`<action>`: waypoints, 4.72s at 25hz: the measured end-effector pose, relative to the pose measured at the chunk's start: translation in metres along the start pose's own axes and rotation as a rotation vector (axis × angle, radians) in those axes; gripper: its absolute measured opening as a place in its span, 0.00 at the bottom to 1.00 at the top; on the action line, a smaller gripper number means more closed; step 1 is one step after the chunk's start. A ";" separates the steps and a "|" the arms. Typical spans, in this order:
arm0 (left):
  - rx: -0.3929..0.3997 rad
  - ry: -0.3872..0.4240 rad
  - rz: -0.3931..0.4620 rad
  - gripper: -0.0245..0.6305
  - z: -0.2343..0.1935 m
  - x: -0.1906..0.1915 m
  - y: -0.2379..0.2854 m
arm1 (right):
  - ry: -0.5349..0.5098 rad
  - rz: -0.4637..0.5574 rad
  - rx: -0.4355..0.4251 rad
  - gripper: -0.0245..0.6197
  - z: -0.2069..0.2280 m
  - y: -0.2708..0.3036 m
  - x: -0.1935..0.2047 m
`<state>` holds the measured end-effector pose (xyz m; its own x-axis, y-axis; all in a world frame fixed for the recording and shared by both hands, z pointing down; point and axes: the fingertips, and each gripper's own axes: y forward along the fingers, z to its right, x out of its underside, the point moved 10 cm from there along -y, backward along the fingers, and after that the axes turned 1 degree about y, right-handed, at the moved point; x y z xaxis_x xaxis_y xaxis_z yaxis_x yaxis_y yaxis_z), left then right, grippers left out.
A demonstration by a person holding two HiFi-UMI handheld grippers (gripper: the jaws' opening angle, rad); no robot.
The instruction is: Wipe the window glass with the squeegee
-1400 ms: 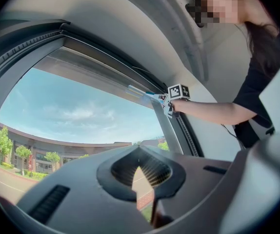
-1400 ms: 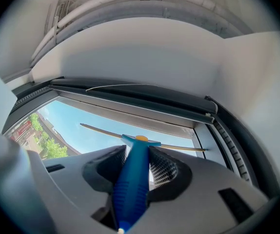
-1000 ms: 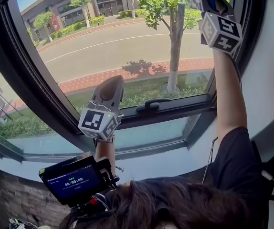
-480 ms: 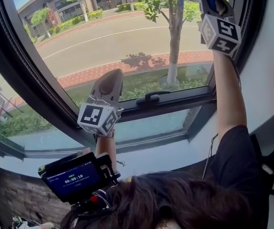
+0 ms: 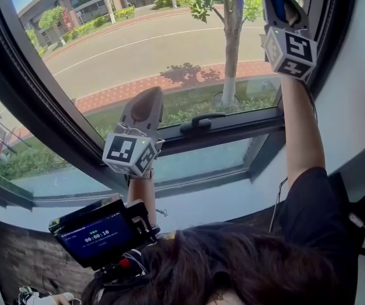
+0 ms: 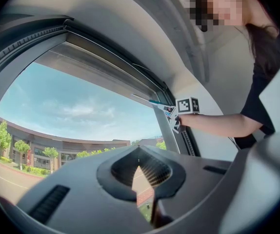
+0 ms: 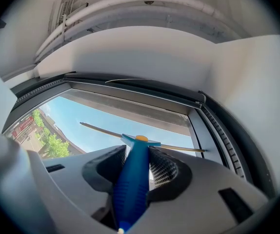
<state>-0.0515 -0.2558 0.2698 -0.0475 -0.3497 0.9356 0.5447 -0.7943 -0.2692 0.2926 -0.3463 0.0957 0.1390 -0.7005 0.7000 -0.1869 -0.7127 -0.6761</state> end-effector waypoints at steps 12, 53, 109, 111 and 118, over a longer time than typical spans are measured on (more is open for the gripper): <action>0.012 -0.008 -0.014 0.04 0.005 0.004 0.000 | -0.006 -0.023 -0.006 0.25 -0.008 -0.022 0.023; 0.030 -0.040 -0.045 0.04 0.014 0.017 -0.002 | 0.019 -0.153 -0.004 0.25 -0.037 -0.099 0.087; 0.013 -0.137 -0.131 0.04 0.022 0.050 -0.018 | 0.028 -0.404 -0.060 0.25 -0.071 -0.203 0.167; 0.010 -0.143 -0.131 0.04 0.022 0.051 -0.019 | 0.028 -0.417 -0.063 0.25 -0.073 -0.207 0.169; 0.013 -0.155 -0.137 0.04 0.023 0.054 -0.020 | -0.002 -0.458 -0.090 0.25 -0.074 -0.219 0.179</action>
<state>-0.0458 -0.2474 0.3309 0.0071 -0.1569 0.9876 0.5530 -0.8223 -0.1346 0.2866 -0.3125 0.3858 0.2288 -0.3143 0.9213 -0.1896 -0.9427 -0.2745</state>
